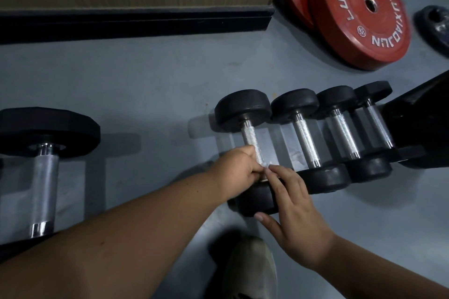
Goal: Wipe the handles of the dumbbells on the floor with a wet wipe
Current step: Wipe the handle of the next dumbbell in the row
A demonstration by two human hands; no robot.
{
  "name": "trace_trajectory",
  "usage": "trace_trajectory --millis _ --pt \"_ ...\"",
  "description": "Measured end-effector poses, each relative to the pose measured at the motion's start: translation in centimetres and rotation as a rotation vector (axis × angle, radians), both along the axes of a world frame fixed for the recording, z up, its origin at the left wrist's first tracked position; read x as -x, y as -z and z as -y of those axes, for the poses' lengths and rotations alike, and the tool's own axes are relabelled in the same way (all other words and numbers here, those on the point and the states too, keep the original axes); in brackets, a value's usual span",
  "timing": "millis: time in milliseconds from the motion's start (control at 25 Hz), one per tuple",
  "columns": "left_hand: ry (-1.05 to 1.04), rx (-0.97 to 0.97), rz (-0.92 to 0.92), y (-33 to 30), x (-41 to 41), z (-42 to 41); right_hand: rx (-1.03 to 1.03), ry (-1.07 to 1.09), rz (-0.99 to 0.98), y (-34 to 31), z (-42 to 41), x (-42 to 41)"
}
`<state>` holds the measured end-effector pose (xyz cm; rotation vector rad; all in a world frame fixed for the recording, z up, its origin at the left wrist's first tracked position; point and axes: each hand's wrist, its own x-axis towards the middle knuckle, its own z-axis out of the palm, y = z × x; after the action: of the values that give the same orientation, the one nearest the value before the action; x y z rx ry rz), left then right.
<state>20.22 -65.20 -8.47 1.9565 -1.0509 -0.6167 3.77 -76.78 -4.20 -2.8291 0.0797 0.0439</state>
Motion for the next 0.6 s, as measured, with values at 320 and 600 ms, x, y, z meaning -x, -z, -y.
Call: trace_trajectory --millis 320,600 --pt "-0.026 0.060 0.020 -0.2 -0.6 -0.9 0.083 -0.046 -0.038 0.1 -0.2 0.9" --pt "-0.143 -0.061 0.079 -0.8 -3.6 1.0 0.152 -0.052 -0.104 -0.2 -0.8 0.8"
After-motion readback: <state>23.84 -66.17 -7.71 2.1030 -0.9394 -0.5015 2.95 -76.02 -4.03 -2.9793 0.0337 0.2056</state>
